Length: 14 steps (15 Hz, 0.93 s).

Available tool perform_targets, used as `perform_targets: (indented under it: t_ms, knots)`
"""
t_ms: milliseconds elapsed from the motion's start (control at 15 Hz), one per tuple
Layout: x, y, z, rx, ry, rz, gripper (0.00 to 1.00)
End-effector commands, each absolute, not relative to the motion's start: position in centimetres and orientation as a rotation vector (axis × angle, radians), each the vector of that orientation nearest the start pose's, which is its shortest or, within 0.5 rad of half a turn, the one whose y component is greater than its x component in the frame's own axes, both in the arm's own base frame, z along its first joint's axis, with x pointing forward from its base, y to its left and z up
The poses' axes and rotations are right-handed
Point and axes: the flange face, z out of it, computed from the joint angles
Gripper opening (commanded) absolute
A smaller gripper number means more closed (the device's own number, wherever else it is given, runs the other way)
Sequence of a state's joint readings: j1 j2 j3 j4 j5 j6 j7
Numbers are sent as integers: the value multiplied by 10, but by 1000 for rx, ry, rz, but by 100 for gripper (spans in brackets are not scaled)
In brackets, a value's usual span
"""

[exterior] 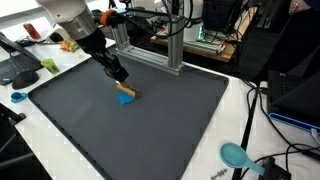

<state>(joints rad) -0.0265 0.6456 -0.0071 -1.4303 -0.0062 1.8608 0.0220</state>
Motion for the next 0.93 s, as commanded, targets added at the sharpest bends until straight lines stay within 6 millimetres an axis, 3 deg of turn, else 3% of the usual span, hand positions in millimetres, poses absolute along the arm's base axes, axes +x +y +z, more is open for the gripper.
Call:
perform_targets:
  t_ms: [0, 200, 333, 867]
  knots:
    - [687, -16, 248, -3063, 61, 509, 22]
    - [683, -18, 253, -3073, 89, 563, 22]
    - [674, -18, 269, -3084, 107, 576, 22]
    - [657, -19, 328, -3107, 113, 301, 22]
